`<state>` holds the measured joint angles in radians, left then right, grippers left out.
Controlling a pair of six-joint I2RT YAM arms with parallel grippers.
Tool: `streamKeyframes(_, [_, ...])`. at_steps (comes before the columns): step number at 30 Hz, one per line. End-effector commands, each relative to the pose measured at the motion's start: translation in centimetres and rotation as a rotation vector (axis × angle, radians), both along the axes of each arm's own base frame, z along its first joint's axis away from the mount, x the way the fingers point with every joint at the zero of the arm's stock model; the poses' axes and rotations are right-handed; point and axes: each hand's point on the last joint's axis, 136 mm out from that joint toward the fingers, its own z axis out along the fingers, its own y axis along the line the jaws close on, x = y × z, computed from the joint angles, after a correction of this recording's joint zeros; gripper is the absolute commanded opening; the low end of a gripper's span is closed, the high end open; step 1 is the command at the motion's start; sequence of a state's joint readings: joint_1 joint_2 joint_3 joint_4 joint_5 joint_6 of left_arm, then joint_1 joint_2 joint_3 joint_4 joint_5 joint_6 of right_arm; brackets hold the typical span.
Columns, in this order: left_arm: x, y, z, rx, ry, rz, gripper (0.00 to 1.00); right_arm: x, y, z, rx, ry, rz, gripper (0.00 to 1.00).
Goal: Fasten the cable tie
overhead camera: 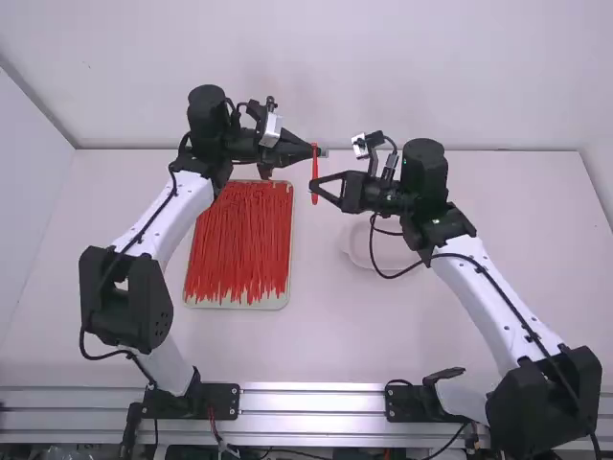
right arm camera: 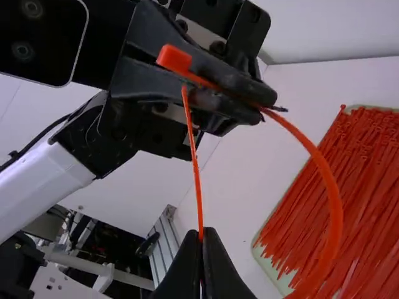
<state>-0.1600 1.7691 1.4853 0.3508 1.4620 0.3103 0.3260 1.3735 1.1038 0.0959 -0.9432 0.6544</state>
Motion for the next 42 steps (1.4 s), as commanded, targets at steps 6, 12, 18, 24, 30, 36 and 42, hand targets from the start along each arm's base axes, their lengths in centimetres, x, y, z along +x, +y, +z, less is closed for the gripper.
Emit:
streamKeyframes(6, [-0.34,-0.35,0.18,0.001,0.007,-0.002,0.02,-0.08,-0.03,-0.42,0.0,0.012,0.003,0.0])
streamKeyframes(12, [-0.24,-0.37,0.15,0.001,0.008,0.004,0.02,-0.47,0.4,-0.15,0.004,-0.011,0.025,0.0])
streamKeyframes(18, [-0.28,-0.36,0.09,0.002,0.015,0.002,0.02,-0.47,0.35,0.0,0.009,-0.015,0.028,0.0])
streamKeyframes(24, [-0.42,-0.36,0.09,0.002,0.015,-0.006,0.02,-0.39,0.36,0.06,0.014,-0.002,0.022,0.0])
streamKeyframes(30, [-0.41,-0.36,0.1,0.002,0.014,-0.006,0.02,-0.44,0.37,0.07,0.017,0.006,0.023,0.0])
streamKeyframes(36, [-0.71,-0.34,0.15,0.001,0.01,-0.023,0.02,0.1,-0.27,0.2,0.028,0.029,-0.001,0.0])
streamKeyframes(42, [-0.73,-0.34,0.15,0.0,0.006,-0.025,0.02,-0.07,-0.02,0.26,0.034,0.046,0.003,0.0])
